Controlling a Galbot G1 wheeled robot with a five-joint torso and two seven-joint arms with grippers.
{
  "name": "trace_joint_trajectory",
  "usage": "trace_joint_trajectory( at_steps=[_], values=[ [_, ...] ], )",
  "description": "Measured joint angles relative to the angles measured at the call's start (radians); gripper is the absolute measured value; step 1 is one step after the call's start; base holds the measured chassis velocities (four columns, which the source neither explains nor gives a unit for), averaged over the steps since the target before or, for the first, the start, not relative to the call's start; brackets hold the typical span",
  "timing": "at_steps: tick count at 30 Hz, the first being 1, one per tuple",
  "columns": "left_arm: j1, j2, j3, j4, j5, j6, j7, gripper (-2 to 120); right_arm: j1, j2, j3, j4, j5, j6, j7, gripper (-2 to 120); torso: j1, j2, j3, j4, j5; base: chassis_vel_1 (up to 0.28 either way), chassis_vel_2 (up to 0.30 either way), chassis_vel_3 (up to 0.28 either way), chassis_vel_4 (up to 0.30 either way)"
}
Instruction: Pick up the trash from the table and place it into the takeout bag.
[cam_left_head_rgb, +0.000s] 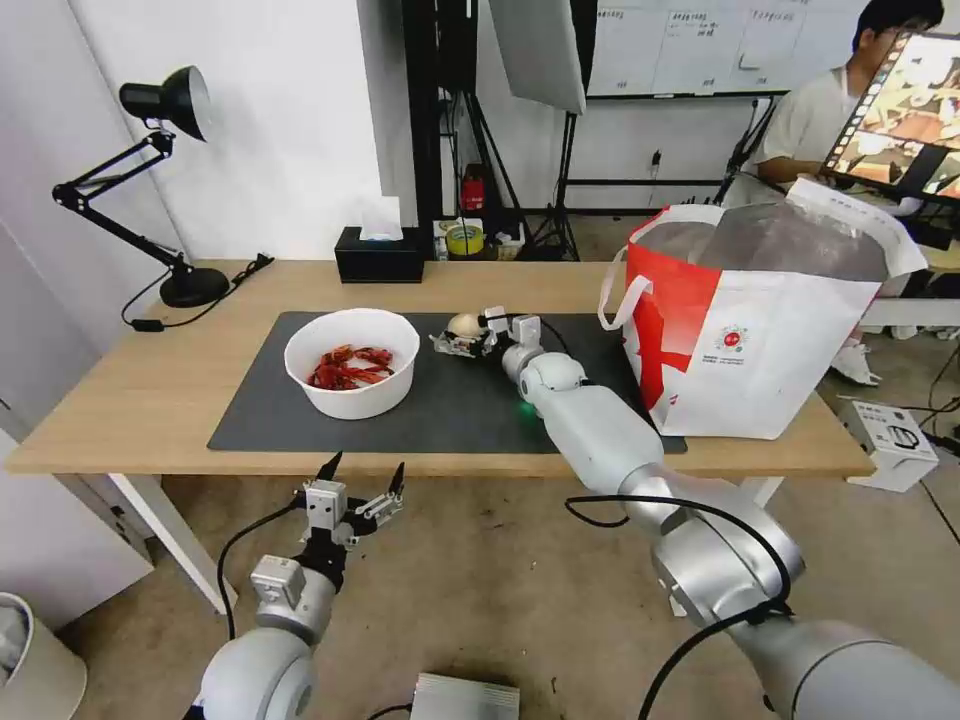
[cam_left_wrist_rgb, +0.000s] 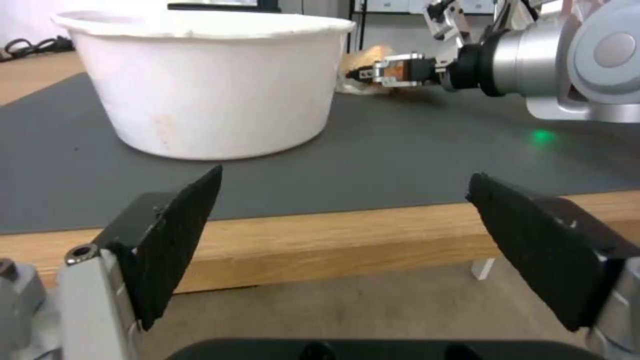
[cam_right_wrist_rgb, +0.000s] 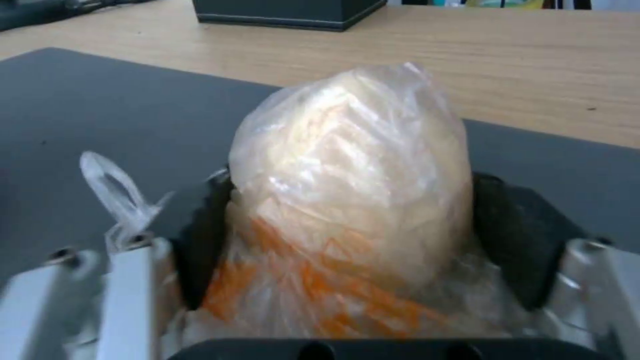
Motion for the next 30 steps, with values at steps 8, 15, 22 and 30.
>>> trace_joint_trajectory(
  at_steps=[8, 15, 22, 30],
  values=[
    [-0.005, 0.001, 0.002, 0.003, -0.002, 0.0, 0.0, 100, -0.009, -0.002, -0.001, 0.013, -0.002, 0.003, 0.001, 45, 0.0, 0.0, 0.0, 0.0, 0.0, 0.0, 0.0, 0.0, 0.0],
    [-0.008, 0.017, -0.007, 0.005, -0.023, -0.001, -0.001, 100, -0.078, -0.08, -0.034, 0.214, 0.028, -0.024, 0.067, 20, 0.0, 0.0, 0.0, 0.0003, 0.0, 0.0, 0.0, 0.0, 0.0],
    [-0.017, 0.032, -0.015, 0.006, -0.042, -0.003, -0.001, 100, -0.208, -0.302, -0.079, 0.608, 0.094, -0.087, 0.178, 7, 0.0, 0.0, 0.0, -0.0003, 0.0002, 0.0, 0.0, 0.0, 0.0],
    [-0.01, 0.028, -0.012, 0.006, -0.04, -0.006, -0.001, 100, -0.353, -0.498, -0.011, 0.967, 0.155, -0.131, 0.253, 7, 0.0, 0.0, 0.0, 0.0, 0.0003, 0.0, 0.0, 0.0, 0.0]
  ],
)
